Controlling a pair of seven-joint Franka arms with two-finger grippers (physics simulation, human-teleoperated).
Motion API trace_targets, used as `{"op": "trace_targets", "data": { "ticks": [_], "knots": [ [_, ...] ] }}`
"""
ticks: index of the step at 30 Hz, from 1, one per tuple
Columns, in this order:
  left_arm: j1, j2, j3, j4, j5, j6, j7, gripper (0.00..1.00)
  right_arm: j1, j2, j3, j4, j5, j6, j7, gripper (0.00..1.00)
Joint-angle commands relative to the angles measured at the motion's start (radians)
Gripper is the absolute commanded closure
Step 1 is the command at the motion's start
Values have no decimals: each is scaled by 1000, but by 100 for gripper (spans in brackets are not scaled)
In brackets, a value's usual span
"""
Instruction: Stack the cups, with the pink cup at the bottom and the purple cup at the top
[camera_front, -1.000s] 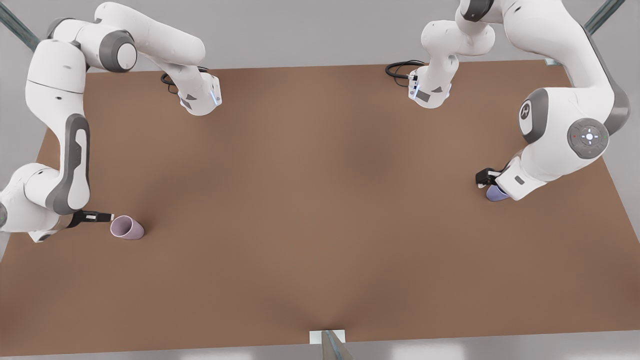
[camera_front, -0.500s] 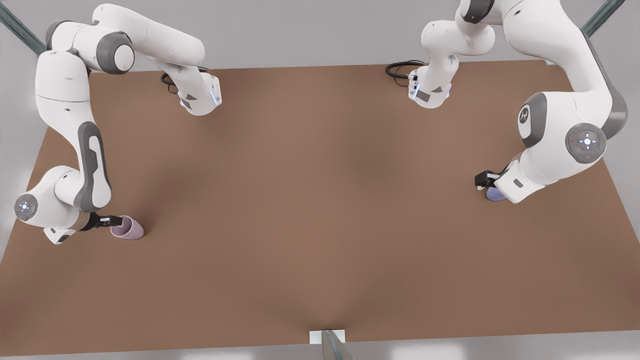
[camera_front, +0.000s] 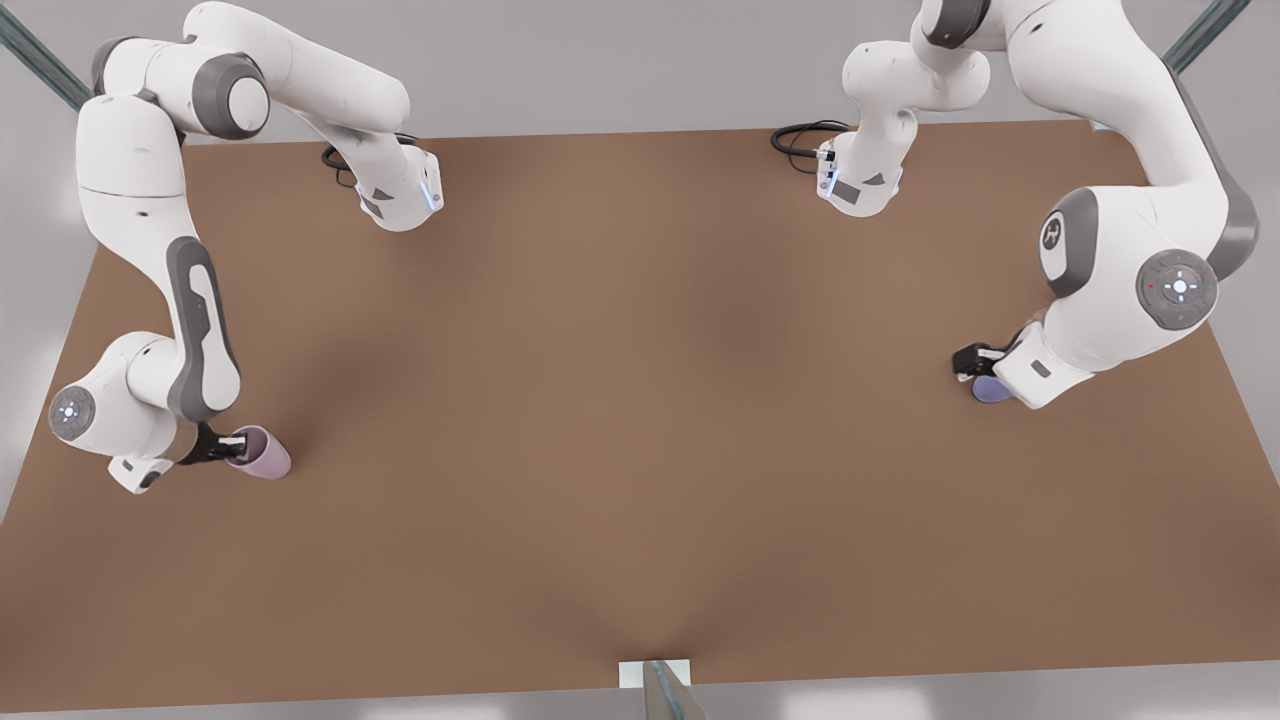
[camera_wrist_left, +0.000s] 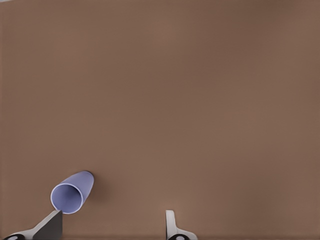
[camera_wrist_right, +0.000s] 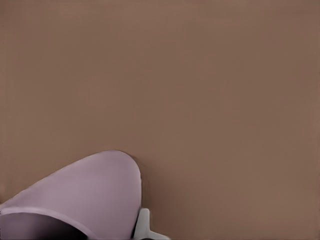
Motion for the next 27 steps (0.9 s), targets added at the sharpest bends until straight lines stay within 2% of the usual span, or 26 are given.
{"op": "trace_targets", "data": {
  "ticks": [1,2,3,4,6,8,11,12,15,16,18,20,25,26,27],
  "knots": [
    [1,-1,0,0,-1,0,1,0,2,-52,50,2,-93,-54,76,79],
    [1,-1,0,0,-1,-2,1,0,-1,-76,85,2,-116,-96,140,79],
    [1,-2,0,0,-1,0,1,0,-38,-116,195,2,-114,-221,303,79],
    [1,-2,0,0,-1,-2,1,0,-61,-133,277,5,-107,-264,393,79],
    [1,-2,0,-1,-1,0,1,0,-12,-165,364,21,-102,-294,568,79],
    [2,-1,0,-1,-1,0,1,0,117,-164,363,31,-28,-292,682,79],
    [2,2,2,0,-1,0,1,0,393,-113,360,133,-25,-317,1150,79],
    [2,4,2,0,-1,0,1,0,514,-56,358,216,-24,-324,1282,79],
    [5,1,5,-3,-1,1,0,0,839,198,255,567,-28,-321,1607,79],
    [4,-25,5,-64,1,47,-2,0,919,295,237,701,-53,-333,1711,79],
    [5,-76,9,-176,4,153,-6,0,979,393,180,805,-64,-332,1750,79],
    [4,-142,43,-349,5,319,-16,0,1007,459,174,851,-113,-327,1814,79],
    [10,-154,150,-564,-1,566,-12,0,1026,468,130,845,-108,-338,1810,79],
    [13,-153,154,-575,-1,569,-11,0,1026,468,128,845,-107,-335,1810,77],
    [13,-149,161,-576,-1,578,-11,0,1025,468,128,844,-105,-333,1810,62]
  ]
}}
